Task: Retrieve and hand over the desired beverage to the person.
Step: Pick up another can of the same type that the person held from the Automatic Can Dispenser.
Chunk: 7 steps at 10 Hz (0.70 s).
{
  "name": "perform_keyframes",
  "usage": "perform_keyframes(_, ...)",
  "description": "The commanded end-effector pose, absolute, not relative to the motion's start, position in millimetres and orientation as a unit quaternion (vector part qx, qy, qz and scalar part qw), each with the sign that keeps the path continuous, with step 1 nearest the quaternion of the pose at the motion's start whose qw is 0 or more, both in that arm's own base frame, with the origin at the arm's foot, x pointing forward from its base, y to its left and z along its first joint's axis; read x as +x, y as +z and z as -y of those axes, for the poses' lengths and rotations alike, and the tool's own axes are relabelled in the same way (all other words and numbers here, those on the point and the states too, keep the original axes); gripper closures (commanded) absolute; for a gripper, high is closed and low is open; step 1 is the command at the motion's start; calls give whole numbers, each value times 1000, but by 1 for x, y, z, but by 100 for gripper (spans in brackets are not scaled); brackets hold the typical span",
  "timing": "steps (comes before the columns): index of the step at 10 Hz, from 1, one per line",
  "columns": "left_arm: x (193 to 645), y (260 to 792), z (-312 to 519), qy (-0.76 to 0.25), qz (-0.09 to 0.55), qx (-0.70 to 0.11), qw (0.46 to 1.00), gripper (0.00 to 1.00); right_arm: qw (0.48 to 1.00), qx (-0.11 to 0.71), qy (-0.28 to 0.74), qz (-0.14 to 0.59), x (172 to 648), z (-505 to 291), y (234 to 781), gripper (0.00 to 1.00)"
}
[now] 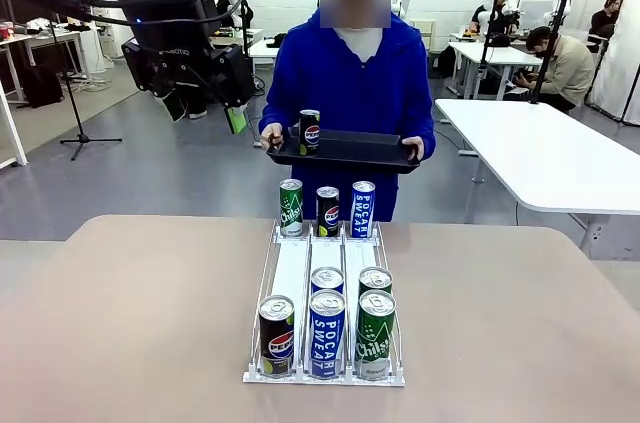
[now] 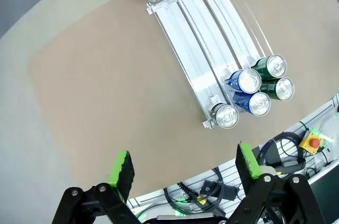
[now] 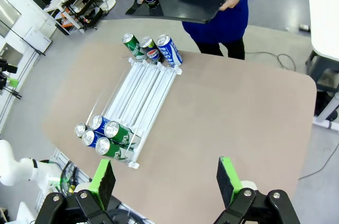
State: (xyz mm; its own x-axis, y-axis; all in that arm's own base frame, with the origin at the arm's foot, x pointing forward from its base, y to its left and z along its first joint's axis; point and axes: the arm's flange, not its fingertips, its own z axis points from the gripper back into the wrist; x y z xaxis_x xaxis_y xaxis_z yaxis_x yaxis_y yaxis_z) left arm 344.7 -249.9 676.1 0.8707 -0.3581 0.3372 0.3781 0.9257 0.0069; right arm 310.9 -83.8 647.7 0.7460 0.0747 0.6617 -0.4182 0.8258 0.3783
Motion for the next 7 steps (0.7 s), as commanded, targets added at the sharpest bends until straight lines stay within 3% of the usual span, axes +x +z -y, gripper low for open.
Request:
perform_keyframes(1, 346, 678, 250, -192, 167, -28, 967, 0, 890, 276, 146, 332, 313, 84, 648, 0)
perform_keyframes(5, 345, 676, 250, -190, 168, -30, 967, 0, 890, 276, 146, 332, 313, 84, 648, 0)
perform_keyframes(6, 352, 677, 217, -260, 116, -111, 952, 0, 890, 276, 146, 332, 313, 84, 648, 0)
perform_keyframes(7, 356, 676, 188, -299, 111, -160, 934, 0, 890, 276, 146, 332, 313, 84, 648, 0)
